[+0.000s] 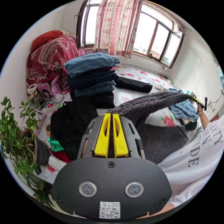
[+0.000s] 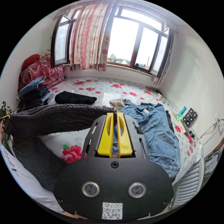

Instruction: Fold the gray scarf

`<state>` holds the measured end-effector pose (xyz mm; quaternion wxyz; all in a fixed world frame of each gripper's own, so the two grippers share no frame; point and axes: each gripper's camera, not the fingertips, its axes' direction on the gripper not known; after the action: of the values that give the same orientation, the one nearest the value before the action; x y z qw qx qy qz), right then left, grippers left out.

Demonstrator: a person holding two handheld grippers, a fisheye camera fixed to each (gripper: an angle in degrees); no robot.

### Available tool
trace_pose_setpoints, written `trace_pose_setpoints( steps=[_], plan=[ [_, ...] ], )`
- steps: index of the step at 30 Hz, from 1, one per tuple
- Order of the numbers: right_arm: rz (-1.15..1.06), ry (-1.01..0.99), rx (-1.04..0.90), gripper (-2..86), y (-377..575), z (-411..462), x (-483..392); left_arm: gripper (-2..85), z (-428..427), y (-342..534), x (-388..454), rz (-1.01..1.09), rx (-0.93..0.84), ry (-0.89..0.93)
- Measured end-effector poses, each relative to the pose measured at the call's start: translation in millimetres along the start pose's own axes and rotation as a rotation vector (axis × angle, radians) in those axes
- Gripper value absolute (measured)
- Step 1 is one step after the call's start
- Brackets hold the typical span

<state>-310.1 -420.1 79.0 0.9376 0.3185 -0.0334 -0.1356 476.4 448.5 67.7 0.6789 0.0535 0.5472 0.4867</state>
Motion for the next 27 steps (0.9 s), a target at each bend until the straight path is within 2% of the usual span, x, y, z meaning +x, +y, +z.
trace_pose_setpoints(
  steps=[4,8,11,14,17,21,24,27],
  plan=[
    [0.086,0.007,-0.164,0.2,102,-35,37,-0.7,-30,79,8,0.019,-0.074,0.060],
    [0.226,-0.038,-0.376,0.1,195,-29,60,-0.7,16,160,9,-0.053,-0.352,0.023],
    [0.310,-0.056,-0.545,0.1,244,-11,70,-0.7,59,190,-2,-0.156,-0.502,0.042],
    [0.305,-0.026,-0.550,0.2,237,-17,81,-0.7,60,176,-12,-0.197,-0.478,0.061],
    [0.268,-0.049,-0.387,0.3,201,-60,102,-0.7,27,150,-12,-0.143,-0.353,0.088],
    [0.226,0.011,-0.266,1.0,189,-111,126,-0.5,9,149,-13,-0.109,-0.319,0.099],
    [0.338,0.003,-0.351,2.1,230,-96,152,0.3,32,173,-21,-0.187,-0.398,0.096],
    [0.563,-0.088,-0.500,3.7,280,-73,181,2.5,44,190,-30,-0.333,-0.375,0.098]
  ],
)
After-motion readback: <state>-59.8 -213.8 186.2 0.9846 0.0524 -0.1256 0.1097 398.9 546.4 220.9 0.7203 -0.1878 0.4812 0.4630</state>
